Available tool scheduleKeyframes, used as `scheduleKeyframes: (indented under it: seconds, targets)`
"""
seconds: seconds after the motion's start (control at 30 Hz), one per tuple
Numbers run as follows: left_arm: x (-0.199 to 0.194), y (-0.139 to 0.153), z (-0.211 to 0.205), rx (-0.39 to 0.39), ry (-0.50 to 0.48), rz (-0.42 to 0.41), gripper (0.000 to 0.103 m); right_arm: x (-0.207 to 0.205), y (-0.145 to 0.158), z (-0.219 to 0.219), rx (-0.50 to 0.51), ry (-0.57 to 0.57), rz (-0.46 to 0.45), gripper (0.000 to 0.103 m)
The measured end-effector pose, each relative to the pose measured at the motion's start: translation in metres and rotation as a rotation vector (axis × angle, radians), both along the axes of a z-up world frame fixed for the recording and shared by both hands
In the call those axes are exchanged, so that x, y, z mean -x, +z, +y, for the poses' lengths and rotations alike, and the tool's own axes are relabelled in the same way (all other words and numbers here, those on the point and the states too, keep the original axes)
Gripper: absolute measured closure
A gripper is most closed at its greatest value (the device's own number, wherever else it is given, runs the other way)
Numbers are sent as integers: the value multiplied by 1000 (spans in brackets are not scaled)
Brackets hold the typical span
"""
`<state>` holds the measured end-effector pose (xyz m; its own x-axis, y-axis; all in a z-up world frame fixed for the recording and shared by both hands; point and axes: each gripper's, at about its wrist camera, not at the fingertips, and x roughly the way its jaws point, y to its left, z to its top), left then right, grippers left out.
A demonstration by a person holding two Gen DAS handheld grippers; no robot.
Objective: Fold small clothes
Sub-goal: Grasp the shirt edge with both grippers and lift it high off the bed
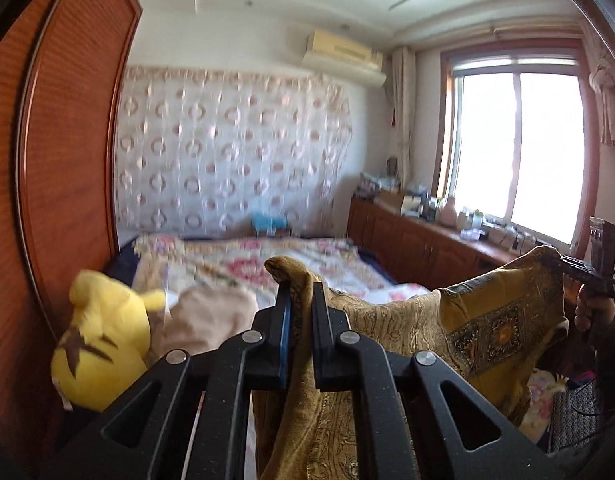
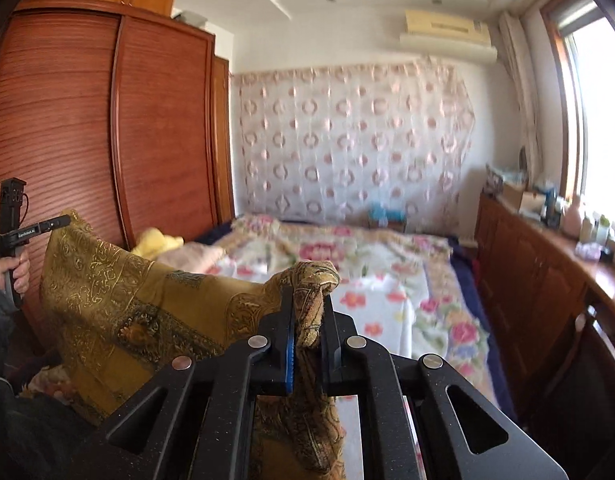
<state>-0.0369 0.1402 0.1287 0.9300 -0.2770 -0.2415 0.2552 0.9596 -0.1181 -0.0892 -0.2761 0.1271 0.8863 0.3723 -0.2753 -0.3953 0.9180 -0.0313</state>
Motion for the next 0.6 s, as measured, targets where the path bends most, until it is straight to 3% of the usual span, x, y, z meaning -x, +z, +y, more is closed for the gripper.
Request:
scheduleKeyframes:
  seconds: [0.3, 0.47, 0.6]
  targets:
    - [29, 86, 31, -22, 67, -200, 94, 44, 115, 1, 57, 7, -196, 95]
    - [36, 117, 48, -27, 124, -278, 94, 71, 157, 7, 72, 22, -309, 95]
    - [13, 135, 55, -44, 167, -299, 94, 68, 183, 15, 110, 10, -361, 95]
